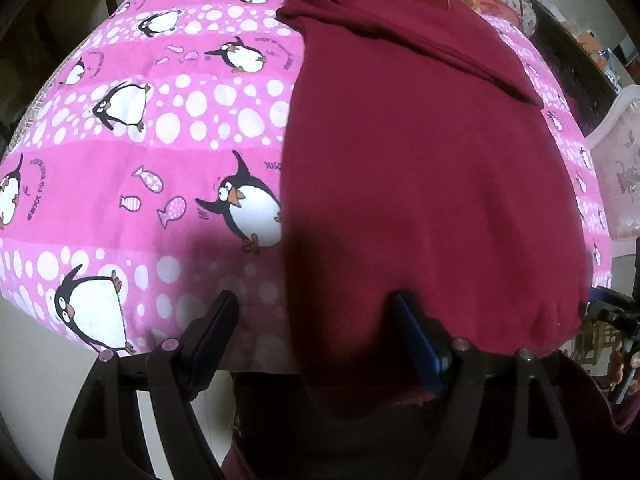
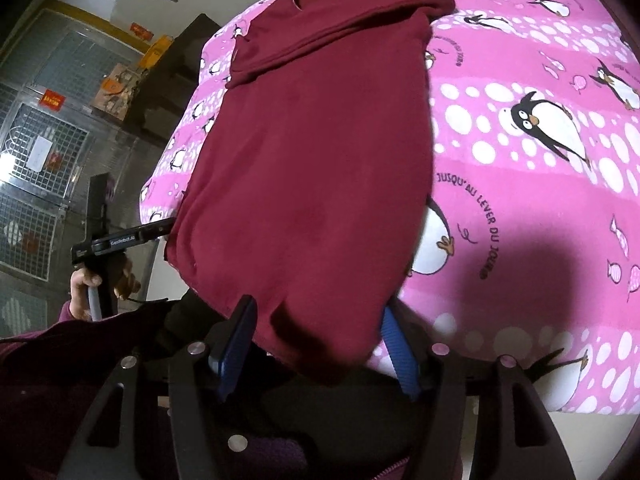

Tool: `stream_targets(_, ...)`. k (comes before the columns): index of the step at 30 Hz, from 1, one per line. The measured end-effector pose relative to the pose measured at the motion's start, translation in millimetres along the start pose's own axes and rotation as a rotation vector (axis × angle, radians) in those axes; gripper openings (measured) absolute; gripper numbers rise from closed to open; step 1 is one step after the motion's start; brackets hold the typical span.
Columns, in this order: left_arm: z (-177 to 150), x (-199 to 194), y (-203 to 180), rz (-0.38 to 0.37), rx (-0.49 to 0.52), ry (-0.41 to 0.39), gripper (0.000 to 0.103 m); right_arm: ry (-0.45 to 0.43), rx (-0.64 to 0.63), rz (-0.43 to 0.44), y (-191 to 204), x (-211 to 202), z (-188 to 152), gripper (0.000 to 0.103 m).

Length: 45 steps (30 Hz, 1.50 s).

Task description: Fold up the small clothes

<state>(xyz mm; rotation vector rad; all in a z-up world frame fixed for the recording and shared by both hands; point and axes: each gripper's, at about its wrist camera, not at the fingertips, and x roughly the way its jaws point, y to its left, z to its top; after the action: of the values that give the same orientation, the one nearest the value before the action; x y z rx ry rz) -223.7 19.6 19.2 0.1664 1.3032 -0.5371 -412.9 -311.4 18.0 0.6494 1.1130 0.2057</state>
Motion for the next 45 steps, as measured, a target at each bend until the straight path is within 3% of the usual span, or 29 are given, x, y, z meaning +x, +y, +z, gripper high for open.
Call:
stream_targets(16, 0, 5, -2, 0.015, -0.006, 0.008, 0.079, 0.011, -0.038, -0.019, 3, 2, 1, 0.068)
stream_targets(20, 1, 3, -1, 0.007, -0.012, 0.012, 0.079, -0.013, -0.022, 0.032, 1, -4, 4, 0.067)
stream_targets(41, 2, 2, 0, -0.006, -0.002, 0.031, 0.079, -0.016, -0.049, 0.034, 3, 6, 6, 0.067)
stream_targets(44, 2, 0, -1, -0.021, 0.016, 0.033, 0.07, -0.024, -0.062, 0.029, 7, 7, 6, 0.065)
stream_targets(45, 2, -1, -2, -0.026, 0.022, 0.035, 0.065, -0.029, -0.068, 0.034, 8, 6, 7, 0.056)
